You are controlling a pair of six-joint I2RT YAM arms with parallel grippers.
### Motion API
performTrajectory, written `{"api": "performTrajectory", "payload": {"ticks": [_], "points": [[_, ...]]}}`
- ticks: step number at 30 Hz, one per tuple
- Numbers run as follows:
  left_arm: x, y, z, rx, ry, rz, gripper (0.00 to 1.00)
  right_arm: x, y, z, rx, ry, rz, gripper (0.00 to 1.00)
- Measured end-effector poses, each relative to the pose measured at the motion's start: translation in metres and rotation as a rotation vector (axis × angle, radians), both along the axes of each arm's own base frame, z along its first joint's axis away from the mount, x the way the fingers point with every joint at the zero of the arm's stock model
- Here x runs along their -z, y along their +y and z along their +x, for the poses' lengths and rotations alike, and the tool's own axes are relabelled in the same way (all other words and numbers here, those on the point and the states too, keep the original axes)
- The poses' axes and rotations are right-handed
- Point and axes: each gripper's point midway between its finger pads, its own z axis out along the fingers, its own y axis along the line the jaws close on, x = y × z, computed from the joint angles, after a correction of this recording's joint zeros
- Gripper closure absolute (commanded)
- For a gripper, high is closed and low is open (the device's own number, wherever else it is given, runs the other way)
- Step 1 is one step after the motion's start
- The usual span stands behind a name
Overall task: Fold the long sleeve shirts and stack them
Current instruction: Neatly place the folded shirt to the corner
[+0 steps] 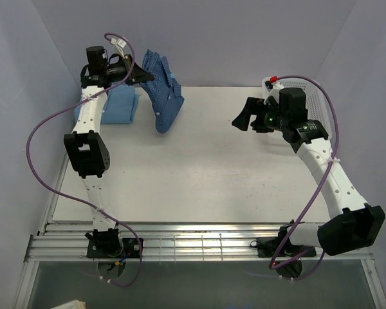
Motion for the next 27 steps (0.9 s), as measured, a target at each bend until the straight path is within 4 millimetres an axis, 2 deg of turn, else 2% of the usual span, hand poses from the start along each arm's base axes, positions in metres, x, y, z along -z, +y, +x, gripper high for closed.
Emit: {"api": "performTrajectory", "payload": {"ticks": [5,10,13,17,22,25,27], "points": [[0.005,0.042,0.024,-0.031,-0.026,-0.046,1.00,0.007,-0.002,0.005,0.009,0.011,-0.015,0.09],[0.015,0.075,0.042,-0.041,-0.050,-0.112,1.00,0.017,-0.001,0.009,0.009,0.039,-0.025,0.10],[0.030,0.091,0.052,-0.038,-0.045,-0.140,1.00,0.020,-0.002,0.009,0.010,0.048,-0.028,0.10],[0.060,0.110,0.061,-0.050,0.005,-0.168,1.00,0.020,-0.002,0.010,0.016,0.047,-0.031,0.10],[0.088,0.122,0.064,-0.058,0.071,-0.195,1.00,0.020,-0.004,0.011,0.025,0.047,-0.037,0.10],[0.088,0.119,0.063,-0.050,0.077,-0.199,1.00,0.021,-0.004,0.010,0.025,0.051,-0.038,0.10],[0.084,0.109,0.062,-0.033,0.067,-0.195,1.00,0.022,-0.004,0.010,0.025,0.054,-0.039,0.10]]}}
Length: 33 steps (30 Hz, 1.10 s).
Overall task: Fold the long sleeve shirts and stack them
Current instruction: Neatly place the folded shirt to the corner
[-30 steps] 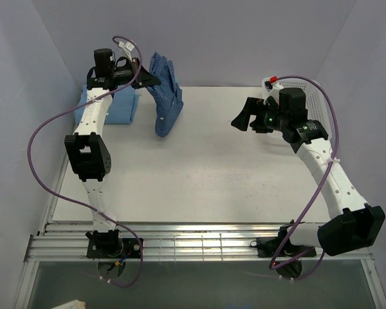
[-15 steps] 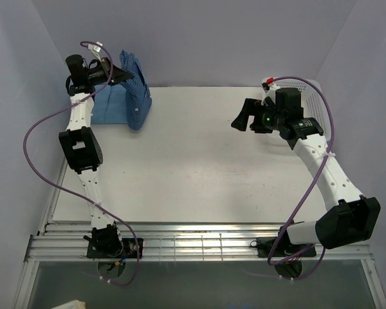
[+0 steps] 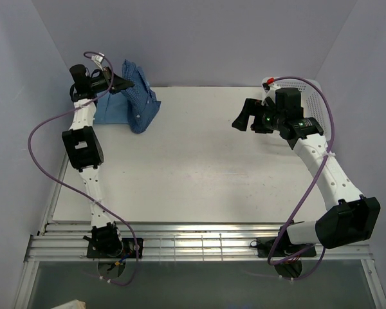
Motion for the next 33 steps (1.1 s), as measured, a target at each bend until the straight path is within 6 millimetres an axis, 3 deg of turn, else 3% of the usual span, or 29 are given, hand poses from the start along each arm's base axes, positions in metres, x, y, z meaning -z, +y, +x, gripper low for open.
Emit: {"api": "performTrajectory", "payload": {"ticks": [13,18,21,24,33], "points": [[-0.013,-0.101,-0.011,0.139,-0.038,0.008,1.00,0.004,-0.003,0.001,0.006,-0.004,-0.021,0.10],[-0.013,-0.114,-0.013,0.159,-0.047,0.011,1.00,0.012,-0.005,-0.001,0.007,0.015,-0.033,0.10],[-0.008,-0.106,-0.011,0.145,-0.057,0.019,1.00,0.014,-0.005,-0.001,0.006,0.021,-0.037,0.10],[-0.003,-0.085,-0.006,0.113,-0.051,0.021,1.00,0.017,-0.005,0.000,0.006,0.028,-0.039,0.10],[0.013,0.028,0.005,-0.040,-0.046,0.027,1.00,0.038,-0.001,0.006,-0.006,0.092,-0.048,0.10]]}}
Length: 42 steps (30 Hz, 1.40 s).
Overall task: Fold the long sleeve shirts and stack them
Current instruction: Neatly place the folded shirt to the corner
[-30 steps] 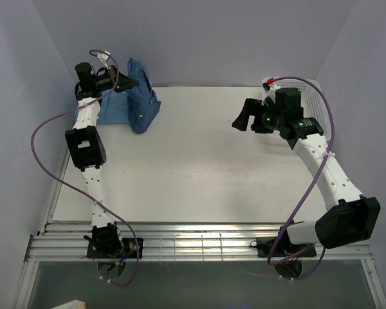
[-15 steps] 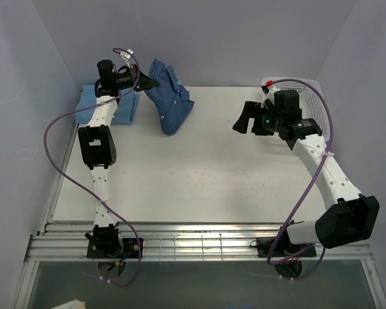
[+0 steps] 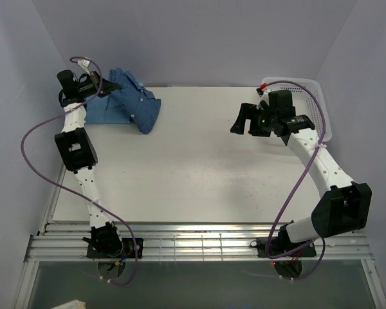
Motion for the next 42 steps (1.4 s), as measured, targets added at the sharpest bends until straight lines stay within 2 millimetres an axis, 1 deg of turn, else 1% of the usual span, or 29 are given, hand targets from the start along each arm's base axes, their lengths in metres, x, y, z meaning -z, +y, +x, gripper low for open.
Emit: {"api": "performTrajectory", "payload": {"ticks": [4,8,13,16,20,25,29,32,34,36,42], "points": [[0.003,0.045,-0.002,-0.069,-0.014,0.016,1.00,0.004,0.003,0.004,-0.009,0.019,0.001,0.10],[0.010,0.077,-0.006,-0.122,0.003,0.033,1.00,0.005,0.006,0.007,-0.023,0.025,0.006,0.10],[0.022,0.104,-0.005,-0.200,0.012,0.097,1.00,0.006,0.007,0.008,-0.036,0.027,0.003,0.10],[0.040,0.116,-0.001,-0.266,0.031,0.165,1.00,0.008,0.008,0.008,-0.043,0.030,0.000,0.10],[0.066,0.136,0.006,-0.373,0.061,0.300,1.00,0.010,0.009,0.008,-0.049,0.044,-0.001,0.10],[0.085,0.153,0.010,-0.441,0.060,0.453,1.00,0.016,0.011,0.010,-0.057,0.066,0.001,0.10],[0.090,0.160,0.009,-0.450,0.043,0.519,1.00,0.022,0.012,0.013,-0.060,0.085,0.000,0.10],[0.087,0.156,0.009,-0.434,0.011,0.565,1.00,0.025,0.013,0.014,-0.062,0.099,-0.002,0.10],[0.081,0.151,0.008,-0.421,-0.016,0.603,1.00,0.025,0.013,0.015,-0.062,0.105,-0.003,0.10],[0.066,0.140,0.010,-0.404,-0.057,0.620,1.00,0.024,0.014,0.017,-0.063,0.103,-0.002,0.10],[0.011,0.109,0.019,-0.374,-0.193,0.609,1.00,0.016,0.017,0.024,-0.070,0.086,0.004,0.09]]}}
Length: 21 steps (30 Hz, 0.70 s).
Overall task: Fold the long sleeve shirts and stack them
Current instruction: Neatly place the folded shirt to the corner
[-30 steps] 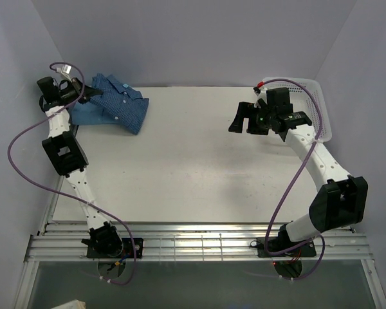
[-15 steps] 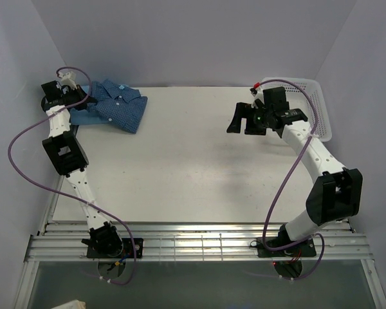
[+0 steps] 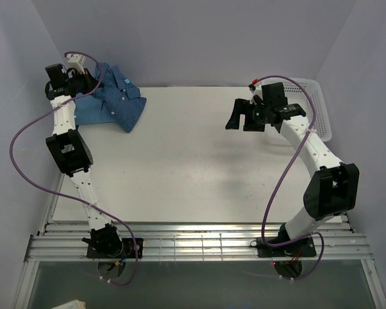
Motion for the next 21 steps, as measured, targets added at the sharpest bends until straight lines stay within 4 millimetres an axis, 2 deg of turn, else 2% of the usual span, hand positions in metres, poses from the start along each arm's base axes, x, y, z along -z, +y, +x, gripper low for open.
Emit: {"api": "performTrajectory", "payload": {"ticks": [3,8,14,20,21], "points": [[-0.015,-0.003,0.004,0.006,-0.045,0.003,1.00,0.000,0.000,0.000,-0.003,0.001,-0.002,0.10],[-0.019,0.007,0.009,-0.028,-0.075,0.019,1.00,-0.003,0.001,0.002,-0.012,0.000,-0.001,0.09],[0.002,0.031,0.015,-0.131,-0.055,0.077,1.00,-0.001,0.002,0.003,-0.020,0.005,-0.005,0.09],[0.033,0.069,0.009,-0.245,-0.001,0.181,0.99,0.008,0.002,0.005,-0.023,0.027,-0.013,0.09],[0.036,0.076,0.008,-0.261,0.006,0.196,0.88,0.010,0.002,0.005,-0.023,0.030,-0.015,0.09]]}}
